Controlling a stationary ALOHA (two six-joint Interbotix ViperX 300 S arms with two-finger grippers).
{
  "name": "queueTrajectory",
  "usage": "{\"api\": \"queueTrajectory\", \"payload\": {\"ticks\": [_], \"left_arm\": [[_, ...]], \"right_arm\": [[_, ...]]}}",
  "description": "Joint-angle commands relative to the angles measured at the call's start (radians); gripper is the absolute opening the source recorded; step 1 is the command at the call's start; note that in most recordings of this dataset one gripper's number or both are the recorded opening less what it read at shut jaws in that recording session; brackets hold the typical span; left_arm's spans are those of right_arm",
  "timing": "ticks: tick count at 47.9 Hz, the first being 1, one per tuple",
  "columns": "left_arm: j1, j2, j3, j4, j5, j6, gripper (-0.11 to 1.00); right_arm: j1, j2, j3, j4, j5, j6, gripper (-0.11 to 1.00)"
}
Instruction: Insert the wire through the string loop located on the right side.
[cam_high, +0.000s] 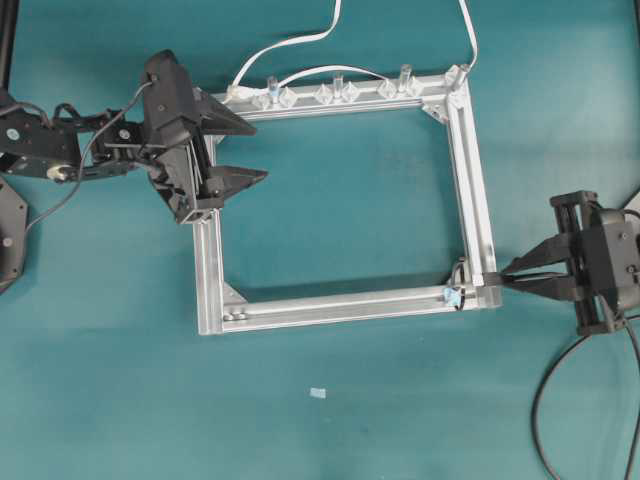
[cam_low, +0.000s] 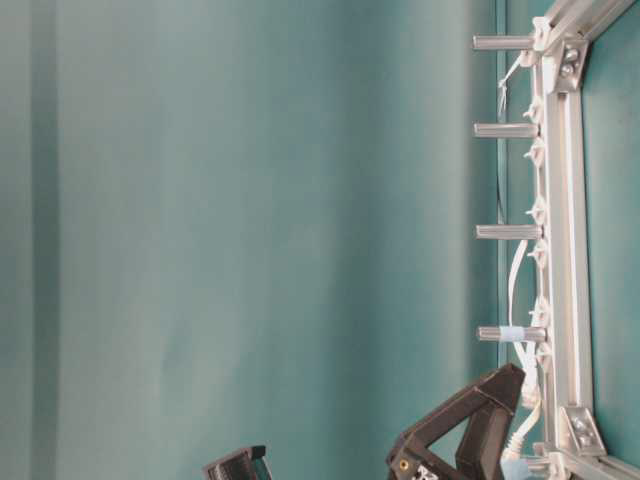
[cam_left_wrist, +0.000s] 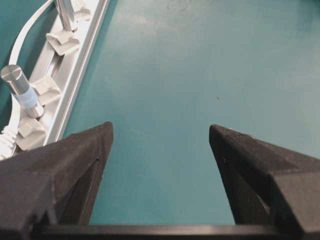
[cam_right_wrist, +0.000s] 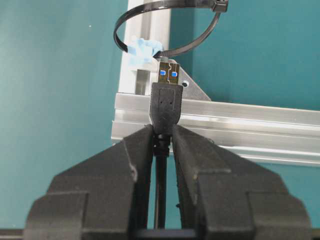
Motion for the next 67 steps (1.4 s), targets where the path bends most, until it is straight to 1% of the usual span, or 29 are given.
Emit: {"api": "queueTrajectory", "payload": {"ticks": [1, 35, 48, 67], "left_arm": [[-0.005, -0.009, -0.02, 0.003, -0.005, -0.002, 0.79], [-0.006, -0.009, -0.026, 0.003, -0.005, -0.002, 0.79], [-0.006, -0.009, -0.028, 0.003, -0.005, 0.0, 0.79], [-0.015, -0.009, -0.026, 0.002, -0.005, 0.0, 0.79]], "right_arm": [[-0.002, -0.003, -0.012, -0.002, -0.009, -0.002, 0.16], [-0.002, -0.003, -0.015, -0.002, -0.009, -0.002, 0.16], [-0.002, 0.002, -0.048, -0.003, -0.005, -0.003, 0.16], [-0.002, 0.124, -0.118, -0.003, -0.011, -0.005, 0.16]]}}
